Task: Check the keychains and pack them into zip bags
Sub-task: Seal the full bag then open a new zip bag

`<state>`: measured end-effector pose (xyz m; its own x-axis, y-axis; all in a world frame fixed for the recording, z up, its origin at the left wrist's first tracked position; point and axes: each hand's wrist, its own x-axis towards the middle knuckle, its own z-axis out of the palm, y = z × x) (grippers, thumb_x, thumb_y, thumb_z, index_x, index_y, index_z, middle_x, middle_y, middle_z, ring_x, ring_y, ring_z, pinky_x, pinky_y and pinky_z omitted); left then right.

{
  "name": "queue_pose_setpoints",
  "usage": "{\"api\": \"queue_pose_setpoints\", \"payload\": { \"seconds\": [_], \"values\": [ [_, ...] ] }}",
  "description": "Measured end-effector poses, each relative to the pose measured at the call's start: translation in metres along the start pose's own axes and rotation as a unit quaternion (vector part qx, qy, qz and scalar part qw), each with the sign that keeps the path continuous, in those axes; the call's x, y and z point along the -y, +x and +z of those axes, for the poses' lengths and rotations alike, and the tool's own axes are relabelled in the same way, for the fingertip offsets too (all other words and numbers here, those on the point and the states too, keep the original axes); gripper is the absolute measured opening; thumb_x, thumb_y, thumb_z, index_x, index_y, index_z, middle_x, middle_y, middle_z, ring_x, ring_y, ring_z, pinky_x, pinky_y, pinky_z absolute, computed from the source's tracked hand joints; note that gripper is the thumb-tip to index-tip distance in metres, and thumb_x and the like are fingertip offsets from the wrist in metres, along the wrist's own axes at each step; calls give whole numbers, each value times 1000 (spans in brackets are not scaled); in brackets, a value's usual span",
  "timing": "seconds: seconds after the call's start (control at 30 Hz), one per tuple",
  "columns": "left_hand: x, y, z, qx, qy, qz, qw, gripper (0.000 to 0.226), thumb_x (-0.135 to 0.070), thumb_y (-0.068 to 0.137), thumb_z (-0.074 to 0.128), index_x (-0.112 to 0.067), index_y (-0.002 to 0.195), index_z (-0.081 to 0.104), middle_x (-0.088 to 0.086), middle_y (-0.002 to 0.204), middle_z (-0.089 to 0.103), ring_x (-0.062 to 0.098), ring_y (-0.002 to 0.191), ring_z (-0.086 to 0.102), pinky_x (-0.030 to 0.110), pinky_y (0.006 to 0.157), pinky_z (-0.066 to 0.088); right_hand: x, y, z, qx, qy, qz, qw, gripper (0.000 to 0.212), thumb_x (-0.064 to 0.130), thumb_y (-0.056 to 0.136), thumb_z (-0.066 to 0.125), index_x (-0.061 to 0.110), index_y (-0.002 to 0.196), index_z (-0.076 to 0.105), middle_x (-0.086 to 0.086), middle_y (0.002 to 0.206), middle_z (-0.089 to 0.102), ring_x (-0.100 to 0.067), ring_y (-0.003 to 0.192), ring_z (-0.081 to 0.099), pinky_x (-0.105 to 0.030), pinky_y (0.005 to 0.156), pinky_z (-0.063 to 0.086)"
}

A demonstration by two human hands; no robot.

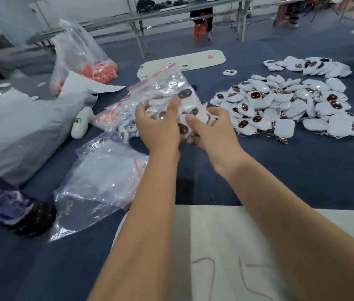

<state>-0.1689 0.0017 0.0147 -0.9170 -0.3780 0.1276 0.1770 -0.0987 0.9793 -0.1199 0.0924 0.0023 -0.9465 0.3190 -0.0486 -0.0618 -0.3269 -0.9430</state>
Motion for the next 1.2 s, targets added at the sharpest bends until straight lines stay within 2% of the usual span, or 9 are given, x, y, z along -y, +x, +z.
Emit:
{"api": "queue_pose_setpoints", "payload": {
  "seconds": [0.1,0.2,0.27,0.43,0.6,0.7,0.77,0.97,1.2],
  "values": [
    [-26,61,-11,-97,39,16,994,58,-47,88,79,-13,126,51,4,125,63,13,97,62,21,83,54,-5,12,28,74,119,3,990,69,7,96,73,25,148,30,-4,128,65,-10,105,72,-31,95,59],
    [-30,107,-25,-95,248,-21,964,100,-59,93,65,-3,159,17,17,156,40,30,138,46,36,110,41,-16,6,39,98,-126,-52,986,51,12,93,74,25,134,46,19,104,64,2,95,69,-23,90,54],
    [-18,111,-33,-66,379,3,923,107,-53,92,69,-9,164,4,23,163,22,40,149,28,44,123,26,-29,-8,44,154,-310,-135,929,24,22,92,72,13,114,65,6,98,69,-20,94,67,-35,93,53],
    [14,105,-43,105,534,70,836,39,-34,102,50,-11,126,70,23,155,42,38,140,43,41,117,36,-62,-38,49,359,-553,-235,714,46,55,89,74,32,128,72,7,143,57,-30,135,38,-42,108,34],
    [6,93,-43,110,492,70,861,36,-23,98,48,-11,65,51,30,119,62,41,116,57,43,90,47,-61,-39,40,263,-555,-255,747,40,3,89,57,25,115,79,-1,116,72,-24,117,55,-41,97,46],
    [0,80,-40,93,449,70,886,41,-28,101,50,-6,66,52,17,80,58,38,88,55,39,72,40,-57,-39,25,196,-457,-250,831,19,10,94,66,18,80,75,5,79,69,-19,85,55,-30,76,45],
    [-3,64,-36,74,428,102,895,39,-33,102,51,-9,75,63,4,78,59,28,85,54,34,73,38,-50,-36,13,181,-404,-239,864,42,8,95,66,22,58,51,4,59,50,-15,64,41,-25,61,36],
    [-7,-14,-8,216,305,172,911,53,-46,105,46,-5,84,73,8,81,74,29,84,69,47,84,54,-28,-27,-41,83,-310,-202,925,15,15,98,70,11,90,82,-7,86,78,-25,77,68,-37,74,54],
    [-13,-54,5,416,297,103,853,49,-81,78,61,-36,95,72,-6,88,76,10,84,73,42,86,59,9,-21,-126,-118,-210,-65,968,35,22,96,75,8,65,68,1,54,62,-12,50,51,-25,51,40]
  ]
}}
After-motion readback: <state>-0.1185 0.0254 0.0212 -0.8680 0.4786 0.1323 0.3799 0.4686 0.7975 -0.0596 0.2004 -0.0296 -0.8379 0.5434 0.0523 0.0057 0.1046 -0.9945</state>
